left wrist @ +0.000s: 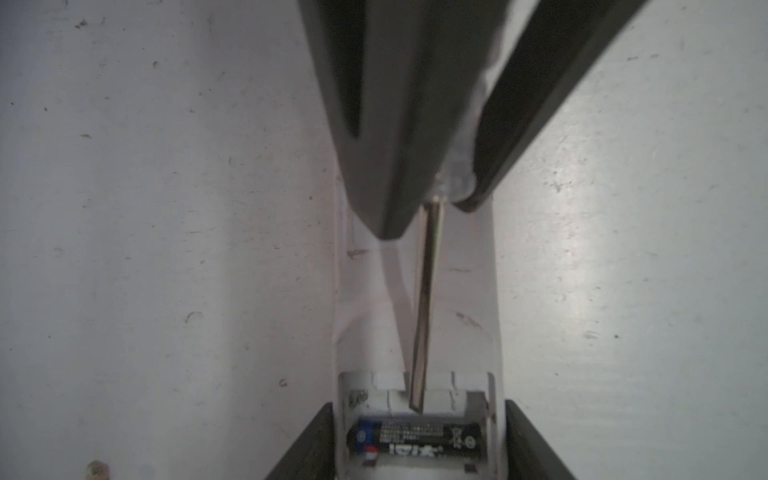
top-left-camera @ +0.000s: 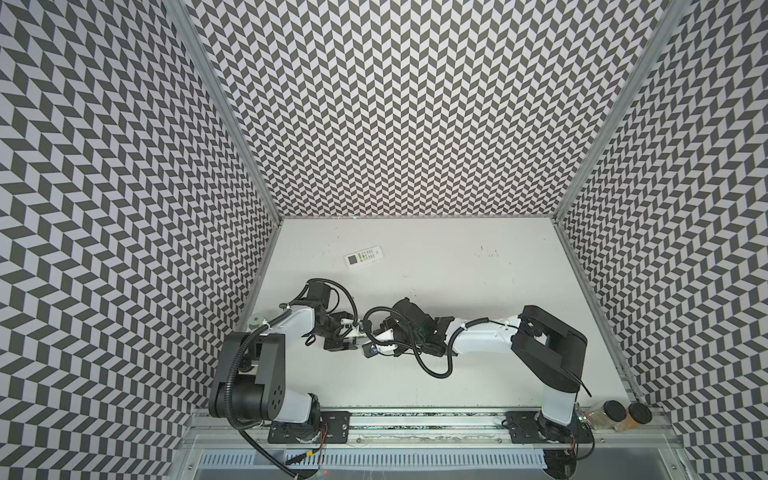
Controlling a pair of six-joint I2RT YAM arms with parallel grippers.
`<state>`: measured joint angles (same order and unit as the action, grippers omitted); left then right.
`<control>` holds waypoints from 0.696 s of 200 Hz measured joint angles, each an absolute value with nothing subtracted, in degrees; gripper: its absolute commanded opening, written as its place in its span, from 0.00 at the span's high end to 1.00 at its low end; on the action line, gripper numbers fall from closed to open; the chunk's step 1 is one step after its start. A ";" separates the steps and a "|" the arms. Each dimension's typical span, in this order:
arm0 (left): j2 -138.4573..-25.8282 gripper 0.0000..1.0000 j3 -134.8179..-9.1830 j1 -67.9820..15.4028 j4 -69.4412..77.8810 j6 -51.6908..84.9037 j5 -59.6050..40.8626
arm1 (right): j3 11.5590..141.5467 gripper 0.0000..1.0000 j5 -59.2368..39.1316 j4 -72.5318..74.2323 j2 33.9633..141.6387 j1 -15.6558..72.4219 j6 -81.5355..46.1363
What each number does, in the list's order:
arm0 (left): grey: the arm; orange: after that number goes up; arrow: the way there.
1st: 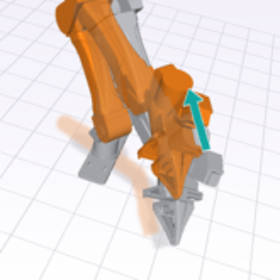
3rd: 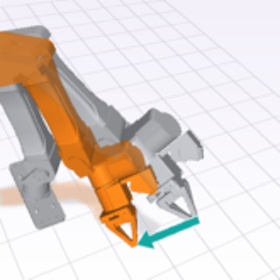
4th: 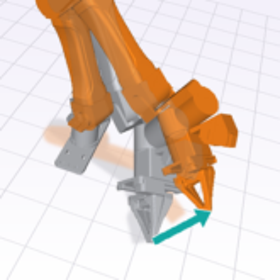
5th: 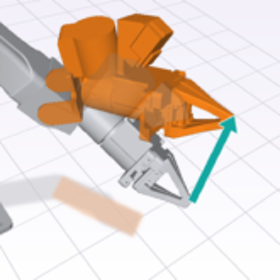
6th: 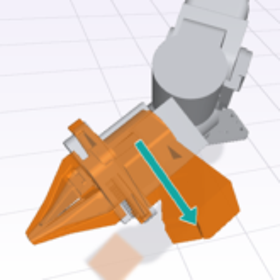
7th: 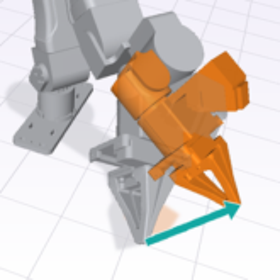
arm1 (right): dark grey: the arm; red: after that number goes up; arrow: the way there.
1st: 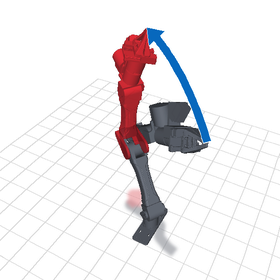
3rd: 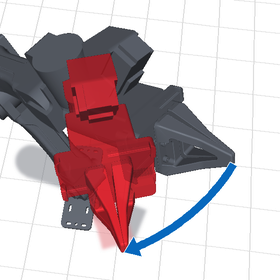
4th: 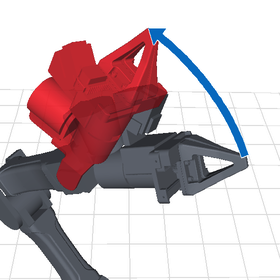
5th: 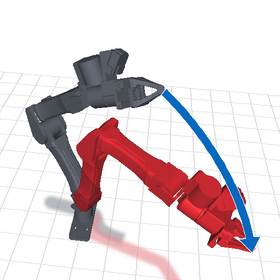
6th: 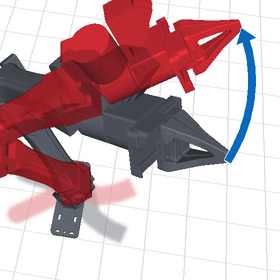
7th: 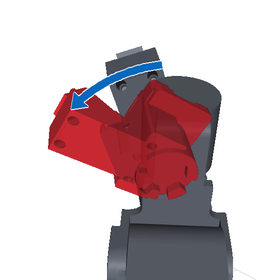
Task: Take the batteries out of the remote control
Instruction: 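Pry the remaining battery up with the right gripper's screwdriver tip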
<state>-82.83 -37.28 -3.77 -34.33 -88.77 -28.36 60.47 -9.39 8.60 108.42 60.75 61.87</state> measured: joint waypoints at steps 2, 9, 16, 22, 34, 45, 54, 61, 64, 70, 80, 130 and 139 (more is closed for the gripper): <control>-82.78 0.36 -37.23 -3.77 -34.35 -88.73 -28.32 | 60.58 1.00 -9.41 8.54 108.47 60.75 61.89; -82.54 0.35 -37.19 -3.77 -34.41 -88.68 -27.99 | 61.17 1.00 -9.41 8.05 108.81 60.82 61.95; -82.32 0.35 -37.19 -3.75 -34.50 -88.62 -27.51 | 61.67 1.00 -9.34 7.62 109.12 60.90 61.95; -82.26 0.35 -37.19 -3.70 -34.57 -88.58 -27.31 | 61.89 1.00 -9.19 7.46 109.23 60.99 61.95; -82.04 0.36 -37.19 -3.49 -34.63 -88.62 -26.85 | 61.89 1.00 -9.06 7.40 109.27 61.08 62.02; -81.89 0.37 -37.17 -3.29 -34.65 -88.71 -26.48 | 62.04 1.00 -9.04 7.25 109.38 61.10 62.22; -81.80 0.39 -37.17 -3.18 -34.74 -88.90 -26.20 | 62.59 1.00 -8.86 6.70 109.56 61.17 62.41; -81.73 0.40 -37.17 -3.18 -34.76 -88.92 -26.02 | 63.09 1.00 -8.54 6.02 109.65 61.30 62.54; -81.73 0.41 -37.17 -3.18 -34.76 -88.90 -26.00 | 63.24 1.00 -8.38 5.80 109.69 61.36 62.59; -81.73 0.42 -37.17 -3.18 -34.76 -88.92 -25.98 | 63.51 1.00 -8.12 5.50 109.75 61.49 62.61; -81.73 0.44 -37.17 -3.01 -34.74 -89.06 -26.04 | 63.68 1.00 -7.79 5.28 109.84 61.65 62.83; -81.78 0.49 -37.15 -2.96 -34.70 -89.30 -26.57 | 64.51 1.00 -6.90 4.14 109.97 62.08 64.14; -81.78 0.49 -37.08 -2.96 -34.61 -89.36 -26.68 | 64.51 1.00 -7.01 4.16 110.00 62.08 64.34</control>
